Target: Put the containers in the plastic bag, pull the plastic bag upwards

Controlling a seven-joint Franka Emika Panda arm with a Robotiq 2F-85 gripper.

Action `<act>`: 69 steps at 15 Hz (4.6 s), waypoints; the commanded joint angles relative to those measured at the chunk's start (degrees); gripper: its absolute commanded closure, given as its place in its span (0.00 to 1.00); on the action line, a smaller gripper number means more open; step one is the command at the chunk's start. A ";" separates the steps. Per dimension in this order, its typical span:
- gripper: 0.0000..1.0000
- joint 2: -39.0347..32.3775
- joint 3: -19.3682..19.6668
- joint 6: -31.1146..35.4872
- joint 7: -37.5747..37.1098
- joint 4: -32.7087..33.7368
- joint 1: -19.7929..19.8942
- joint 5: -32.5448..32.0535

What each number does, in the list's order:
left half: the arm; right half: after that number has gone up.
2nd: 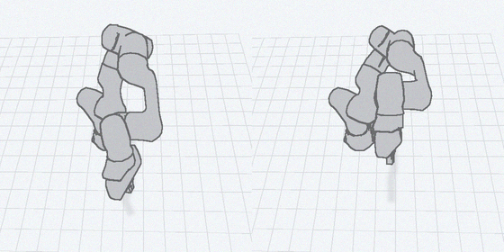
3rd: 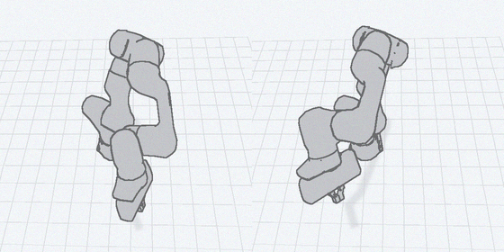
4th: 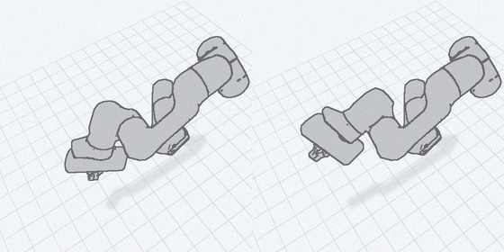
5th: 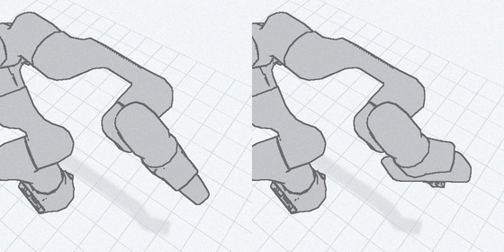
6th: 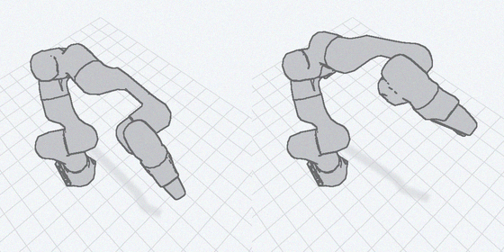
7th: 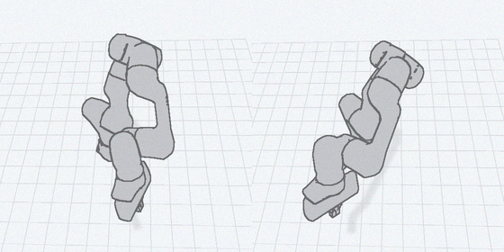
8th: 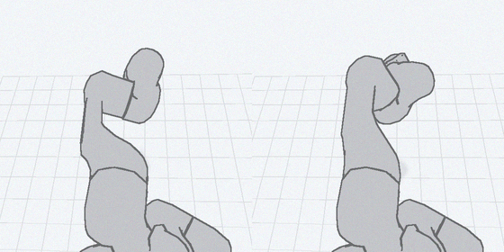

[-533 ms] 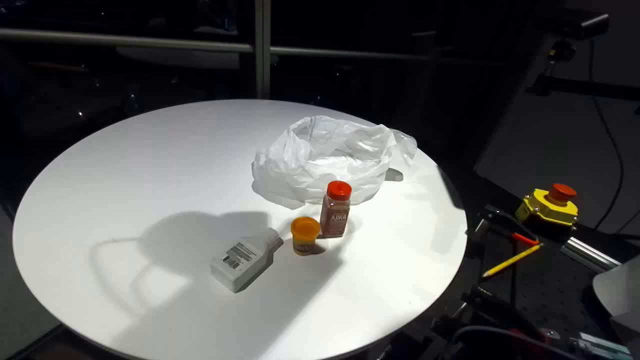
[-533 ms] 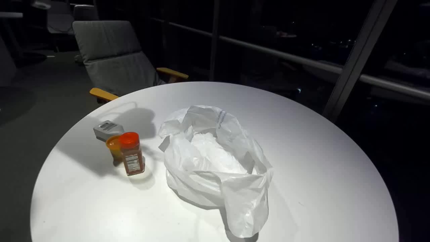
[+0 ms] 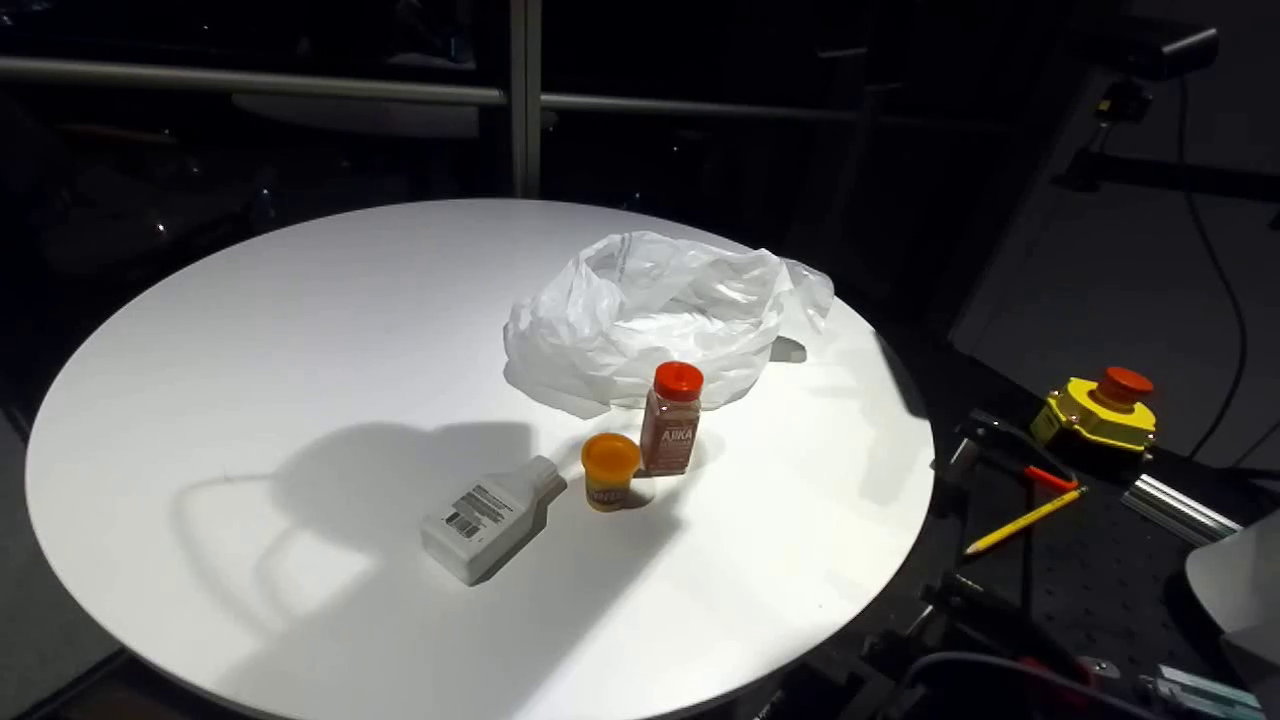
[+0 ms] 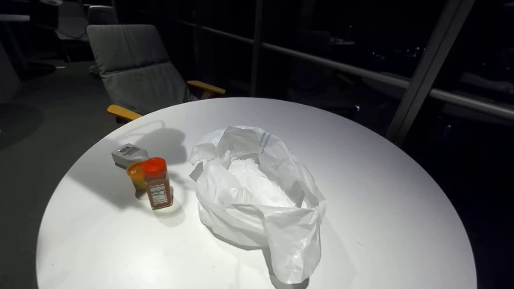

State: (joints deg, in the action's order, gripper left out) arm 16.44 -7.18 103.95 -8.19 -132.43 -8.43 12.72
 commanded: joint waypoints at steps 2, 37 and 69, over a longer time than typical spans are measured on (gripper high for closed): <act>0.00 -5.53 -0.02 7.99 -4.80 1.02 0.90 6.78; 0.46 -32.09 3.50 56.45 -36.08 -8.66 -0.10 -8.29; 0.76 -31.32 12.50 33.29 -35.76 12.00 8.67 -12.13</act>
State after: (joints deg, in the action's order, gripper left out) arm -12.82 3.65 137.67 -43.90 -122.79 -0.43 0.92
